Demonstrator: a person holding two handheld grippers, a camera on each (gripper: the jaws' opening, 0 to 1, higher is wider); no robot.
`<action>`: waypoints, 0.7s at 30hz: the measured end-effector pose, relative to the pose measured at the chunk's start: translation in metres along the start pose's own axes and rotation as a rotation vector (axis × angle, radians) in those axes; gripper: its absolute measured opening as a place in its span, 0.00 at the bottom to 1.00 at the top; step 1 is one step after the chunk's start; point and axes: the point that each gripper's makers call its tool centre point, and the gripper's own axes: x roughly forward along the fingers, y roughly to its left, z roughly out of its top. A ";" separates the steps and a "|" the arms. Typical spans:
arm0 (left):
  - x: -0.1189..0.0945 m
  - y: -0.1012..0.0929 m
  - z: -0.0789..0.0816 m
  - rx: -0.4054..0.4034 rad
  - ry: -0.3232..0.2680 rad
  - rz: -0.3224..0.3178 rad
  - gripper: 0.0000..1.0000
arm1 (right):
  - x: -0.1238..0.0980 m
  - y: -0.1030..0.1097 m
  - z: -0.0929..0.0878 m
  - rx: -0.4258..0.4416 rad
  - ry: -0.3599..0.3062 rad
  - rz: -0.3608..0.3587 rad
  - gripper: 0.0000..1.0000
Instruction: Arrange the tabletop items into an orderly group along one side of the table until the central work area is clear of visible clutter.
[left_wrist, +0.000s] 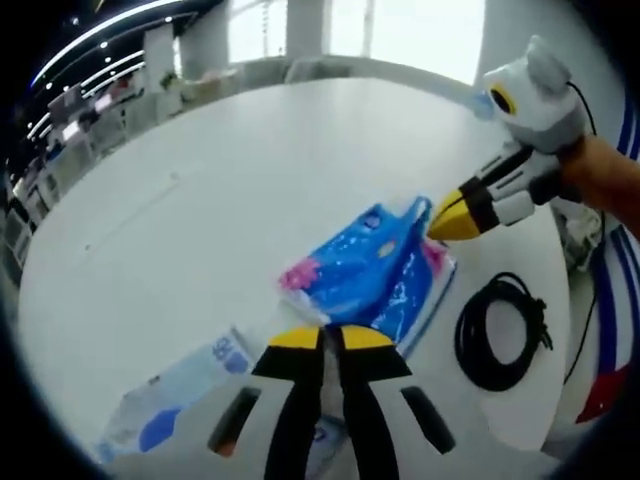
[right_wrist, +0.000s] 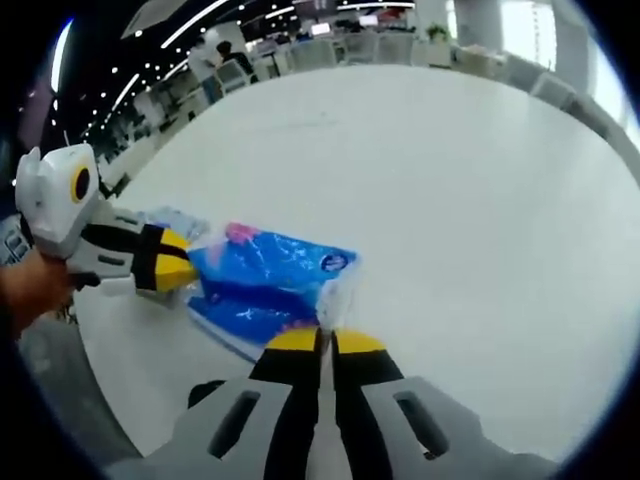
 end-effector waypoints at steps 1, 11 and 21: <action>0.000 0.000 0.000 -0.001 -0.001 0.000 0.04 | 0.000 0.000 0.001 0.001 -0.003 0.000 0.05; -0.005 0.000 0.002 0.002 -0.004 0.001 0.08 | -0.005 -0.001 0.006 0.011 -0.026 -0.005 0.08; -0.012 0.001 0.008 -0.001 -0.021 0.017 0.21 | -0.013 -0.001 0.011 0.005 -0.050 -0.013 0.14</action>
